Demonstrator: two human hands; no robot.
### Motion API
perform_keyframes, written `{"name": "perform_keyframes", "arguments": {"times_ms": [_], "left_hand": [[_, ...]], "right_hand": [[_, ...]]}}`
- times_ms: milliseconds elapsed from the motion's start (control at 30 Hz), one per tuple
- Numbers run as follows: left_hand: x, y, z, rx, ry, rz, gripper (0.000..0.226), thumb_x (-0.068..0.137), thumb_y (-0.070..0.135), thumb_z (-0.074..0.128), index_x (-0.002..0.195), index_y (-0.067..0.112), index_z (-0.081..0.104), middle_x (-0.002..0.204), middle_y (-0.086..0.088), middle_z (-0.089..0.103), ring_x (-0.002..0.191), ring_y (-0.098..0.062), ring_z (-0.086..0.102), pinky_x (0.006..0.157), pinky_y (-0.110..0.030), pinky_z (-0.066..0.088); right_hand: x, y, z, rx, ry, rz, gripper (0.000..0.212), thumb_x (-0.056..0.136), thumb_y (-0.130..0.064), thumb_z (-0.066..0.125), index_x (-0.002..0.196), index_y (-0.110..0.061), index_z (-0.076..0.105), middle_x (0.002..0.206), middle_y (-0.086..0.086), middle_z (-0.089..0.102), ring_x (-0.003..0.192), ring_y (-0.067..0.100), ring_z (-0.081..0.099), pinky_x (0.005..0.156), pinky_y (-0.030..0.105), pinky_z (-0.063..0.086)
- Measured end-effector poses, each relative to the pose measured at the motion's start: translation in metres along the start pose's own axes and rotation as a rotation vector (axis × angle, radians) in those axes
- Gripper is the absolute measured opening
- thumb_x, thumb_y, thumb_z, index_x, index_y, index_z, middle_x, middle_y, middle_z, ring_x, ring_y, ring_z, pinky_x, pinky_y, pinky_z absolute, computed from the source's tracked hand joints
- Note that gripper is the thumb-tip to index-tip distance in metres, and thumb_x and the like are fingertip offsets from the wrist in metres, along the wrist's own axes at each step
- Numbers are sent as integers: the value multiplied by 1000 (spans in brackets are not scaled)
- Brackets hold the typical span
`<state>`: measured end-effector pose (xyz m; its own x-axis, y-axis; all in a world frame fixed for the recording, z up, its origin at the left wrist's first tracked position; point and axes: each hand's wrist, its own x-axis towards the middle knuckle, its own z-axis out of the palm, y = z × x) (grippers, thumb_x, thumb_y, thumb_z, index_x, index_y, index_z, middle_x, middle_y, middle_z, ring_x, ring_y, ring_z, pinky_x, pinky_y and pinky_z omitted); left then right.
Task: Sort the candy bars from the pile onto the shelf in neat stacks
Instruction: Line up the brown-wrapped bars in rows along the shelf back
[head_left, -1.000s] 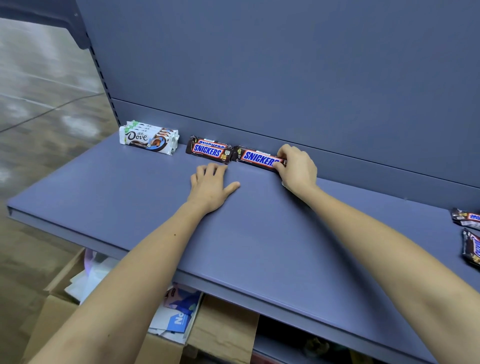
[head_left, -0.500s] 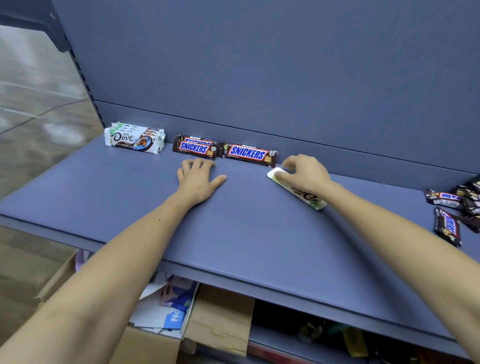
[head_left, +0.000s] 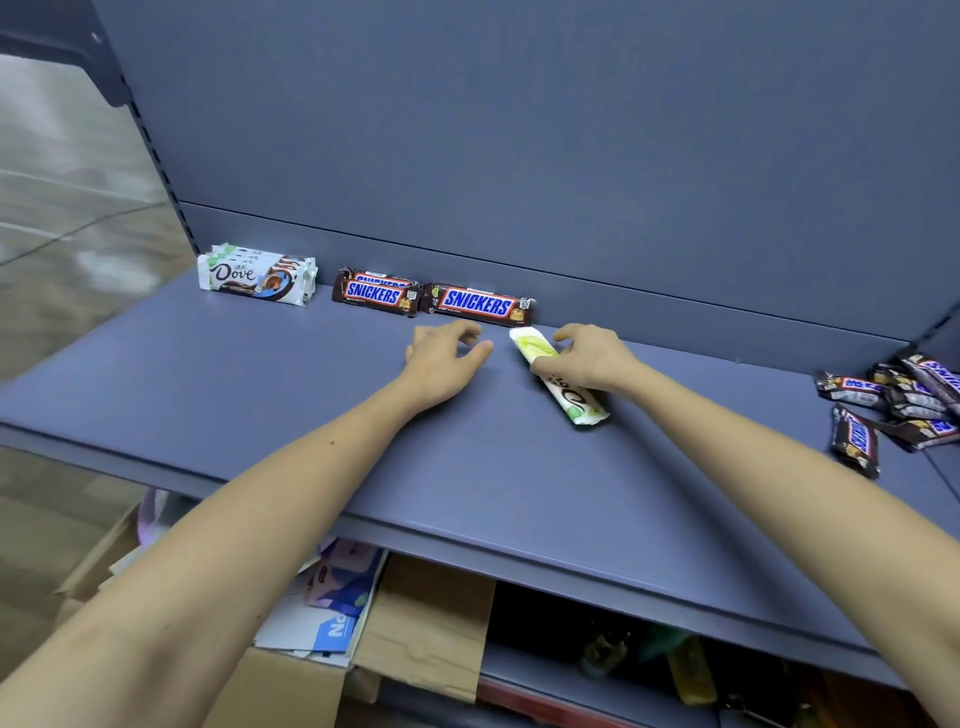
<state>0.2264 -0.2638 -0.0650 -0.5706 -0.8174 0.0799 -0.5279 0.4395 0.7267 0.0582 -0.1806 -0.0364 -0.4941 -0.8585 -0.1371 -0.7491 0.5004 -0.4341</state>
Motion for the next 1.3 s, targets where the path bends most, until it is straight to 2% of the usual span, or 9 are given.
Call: {"name": "perform_keyframes", "arguments": {"times_ms": [167, 333, 500, 600, 667, 767, 1033, 1200, 1300], "left_hand": [[-16, 9, -4, -279, -153, 27, 20, 93, 36, 50, 104, 22, 61, 99, 9, 65, 93, 0, 57, 81, -8, 38], [-27, -5, -31, -281, -223, 36, 18, 85, 13, 62, 100, 22, 62, 87, 10, 66, 83, -6, 63, 86, -20, 48], [-38, -42, -74, -67, -83, -24, 23, 91, 11, 52, 110, 18, 61, 96, 4, 63, 89, -14, 60, 86, -26, 46], [-45, -68, -102, 17, 19, -54, 29, 93, 8, 43, 114, 19, 60, 91, 4, 62, 83, -16, 55, 75, -23, 38], [-47, -82, -118, 26, 76, -82, 31, 93, 7, 41, 114, 19, 60, 84, 8, 57, 80, -15, 49, 74, -22, 33], [-49, -100, -136, 28, 120, -100, 31, 93, 6, 40, 112, 19, 61, 104, 3, 61, 94, -12, 48, 81, -20, 31], [-61, -149, -166, -12, 364, -121, 37, 91, 9, 49, 128, 13, 50, 123, -12, 51, 115, -25, 48, 98, -25, 34], [-64, -176, -170, 139, 374, -200, 42, 93, 20, 46, 134, 11, 43, 133, -12, 44, 124, -32, 36, 102, -28, 23], [-62, -174, -163, 262, 307, -182, 39, 95, 20, 44, 132, 9, 45, 134, -12, 44, 127, -32, 29, 108, -35, 26]], "right_hand": [[-2, -27, 9, 572, 4, 56, 45, 79, -32, 62, 121, -17, 53, 105, 2, 62, 83, 17, 63, 72, 28, 54], [-1, -60, 19, 785, -19, 22, 16, 83, -25, 56, 97, -21, 50, 86, -2, 61, 70, 15, 61, 69, 31, 53], [5, -91, 42, 684, -29, -119, 51, 84, -25, 60, 130, -27, 38, 98, -2, 54, 80, 16, 54, 70, 30, 51], [3, -109, 50, 525, -68, -205, 14, 88, -25, 59, 98, -15, 59, 81, 1, 55, 70, 14, 53, 58, 22, 49], [4, -120, 57, 439, -92, -279, 17, 89, -24, 58, 90, -8, 63, 74, 2, 54, 61, 10, 50, 55, 19, 46], [3, -138, 67, 346, -121, -383, 9, 86, -21, 61, 85, -12, 60, 72, 1, 57, 57, 11, 49, 45, 9, 40], [19, -195, 98, 265, -142, -448, 14, 83, -17, 65, 73, -15, 55, 58, -5, 56, 45, 0, 48, 46, 6, 35], [35, -223, 122, 354, -22, -367, 16, 79, -12, 67, 77, -17, 52, 57, -3, 60, 37, -8, 52, 50, 4, 40], [45, -238, 133, 416, 39, -304, 28, 78, -10, 66, 68, -23, 43, 59, 5, 62, 36, -5, 53, 59, 15, 48]]}}
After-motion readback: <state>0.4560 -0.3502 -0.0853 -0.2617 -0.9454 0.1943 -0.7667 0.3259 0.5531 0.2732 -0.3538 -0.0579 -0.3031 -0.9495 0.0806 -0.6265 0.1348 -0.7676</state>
